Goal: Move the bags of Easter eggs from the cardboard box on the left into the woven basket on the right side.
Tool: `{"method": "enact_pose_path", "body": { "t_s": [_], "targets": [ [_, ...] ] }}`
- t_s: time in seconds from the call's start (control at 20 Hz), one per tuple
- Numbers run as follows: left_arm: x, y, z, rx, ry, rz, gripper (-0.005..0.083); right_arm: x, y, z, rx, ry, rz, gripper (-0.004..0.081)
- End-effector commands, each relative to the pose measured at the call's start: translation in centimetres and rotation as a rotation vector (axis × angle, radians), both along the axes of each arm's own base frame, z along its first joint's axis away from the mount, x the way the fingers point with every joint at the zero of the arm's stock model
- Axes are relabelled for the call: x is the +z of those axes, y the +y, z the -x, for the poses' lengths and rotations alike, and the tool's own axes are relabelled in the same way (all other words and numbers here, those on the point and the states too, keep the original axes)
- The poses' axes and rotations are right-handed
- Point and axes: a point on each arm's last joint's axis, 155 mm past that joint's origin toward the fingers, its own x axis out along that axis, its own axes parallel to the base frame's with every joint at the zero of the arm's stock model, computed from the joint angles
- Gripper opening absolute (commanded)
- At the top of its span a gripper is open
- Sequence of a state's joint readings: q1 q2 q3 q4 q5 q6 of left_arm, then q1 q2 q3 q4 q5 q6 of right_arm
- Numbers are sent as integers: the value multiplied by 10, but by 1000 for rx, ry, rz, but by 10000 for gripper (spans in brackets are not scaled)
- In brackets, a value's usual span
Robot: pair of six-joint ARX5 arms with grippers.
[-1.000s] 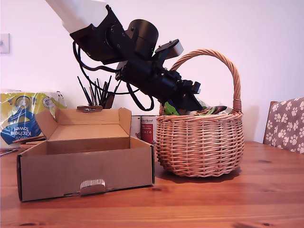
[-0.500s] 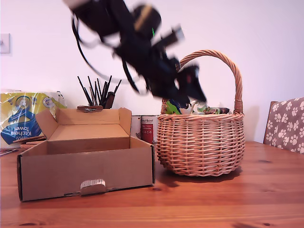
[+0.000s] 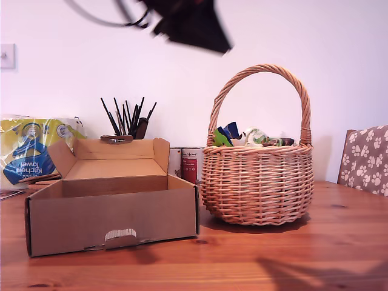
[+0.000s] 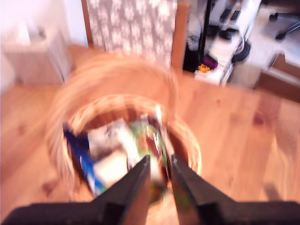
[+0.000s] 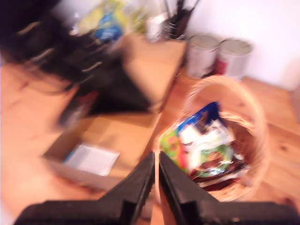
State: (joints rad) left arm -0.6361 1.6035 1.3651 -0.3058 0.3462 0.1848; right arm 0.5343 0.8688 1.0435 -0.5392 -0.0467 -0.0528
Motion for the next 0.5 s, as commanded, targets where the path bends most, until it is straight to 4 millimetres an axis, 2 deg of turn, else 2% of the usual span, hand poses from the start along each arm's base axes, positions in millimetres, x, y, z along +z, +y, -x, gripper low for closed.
{"method": "enact_pose_path", "body": {
  "t_s": [0.0,0.15,0.25,0.45],
  "targets": [
    [-1,19,1,43,-17,34,69,-7,-3,-13,-22,-31,-25,-12],
    [6,63,3,180,-81,112,34,-1,-16,-40,-94,-141,-127,-12],
    [5,95,5,276,-134,137,34,-7,-21,-49,-106,-185,-169,-12],
    [-2,149,25,415,-208,196,34,-42,-21,-48,-81,-154,-166,-12]
  ]
}}
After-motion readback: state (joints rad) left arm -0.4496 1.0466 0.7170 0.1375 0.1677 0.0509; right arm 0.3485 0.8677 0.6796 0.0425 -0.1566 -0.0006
